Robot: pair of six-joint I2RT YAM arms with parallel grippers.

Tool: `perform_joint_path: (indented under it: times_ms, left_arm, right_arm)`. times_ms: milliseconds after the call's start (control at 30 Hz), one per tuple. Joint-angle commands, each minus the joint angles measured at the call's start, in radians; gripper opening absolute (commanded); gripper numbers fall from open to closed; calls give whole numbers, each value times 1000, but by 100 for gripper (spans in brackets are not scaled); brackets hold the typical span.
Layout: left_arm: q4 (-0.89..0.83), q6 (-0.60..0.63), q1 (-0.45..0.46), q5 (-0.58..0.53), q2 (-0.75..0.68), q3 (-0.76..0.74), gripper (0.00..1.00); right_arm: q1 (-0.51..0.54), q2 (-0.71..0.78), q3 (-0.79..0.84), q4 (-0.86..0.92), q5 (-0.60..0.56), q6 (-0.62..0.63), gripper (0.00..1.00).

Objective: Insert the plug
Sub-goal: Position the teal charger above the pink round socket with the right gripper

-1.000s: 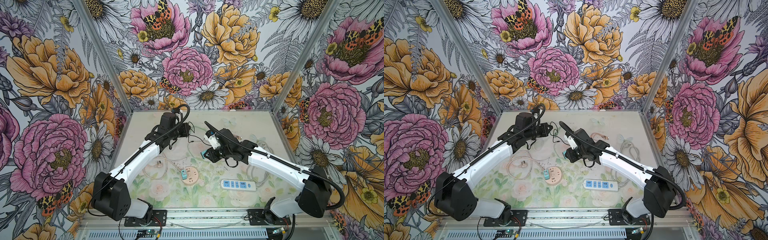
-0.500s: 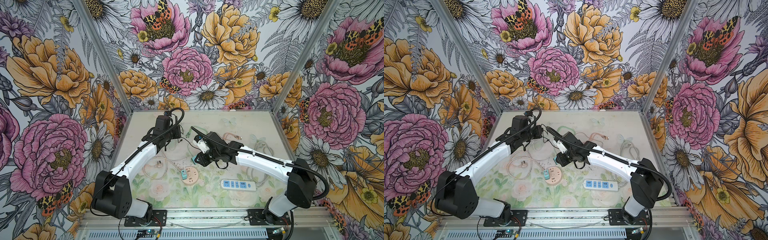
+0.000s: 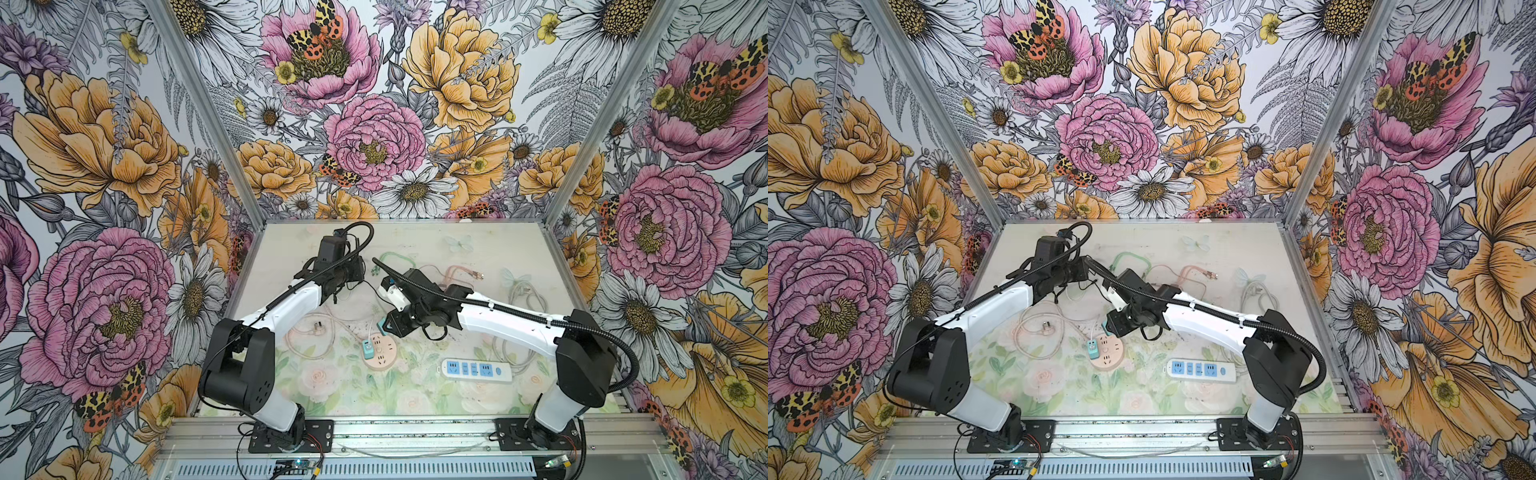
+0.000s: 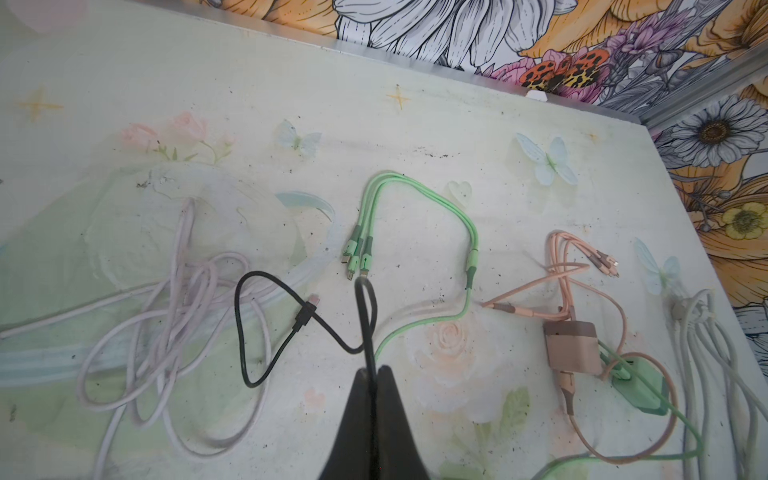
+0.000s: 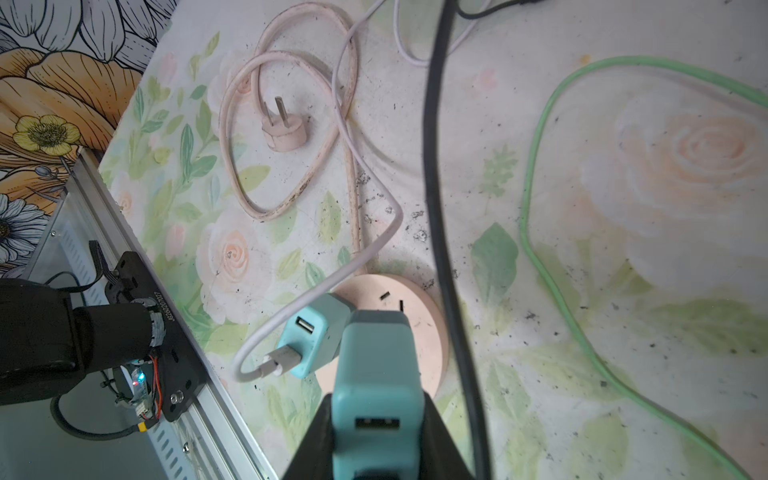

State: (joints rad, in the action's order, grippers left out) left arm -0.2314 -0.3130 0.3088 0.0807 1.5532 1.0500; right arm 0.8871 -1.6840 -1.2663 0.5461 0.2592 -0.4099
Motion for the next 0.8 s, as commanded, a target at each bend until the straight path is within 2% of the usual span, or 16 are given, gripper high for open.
perform_joint_path:
  times_ms: [0,167,400,767]
  left_arm:
    - [25,20,-5,-32,5,-11,0]
    - [26,42,14,-86,9,-29,0]
    - [31,67,41,-82,50,-33,0]
    - [64,30,60,-112,75,-28,0]
  right_arm:
    - [3,5,4,-6,21,-30,0]
    - [2,17,38,-5,39,-57,0]
    - [6,17,64,6,44,-87,0]
    - [13,10,59,66,6,-105,0]
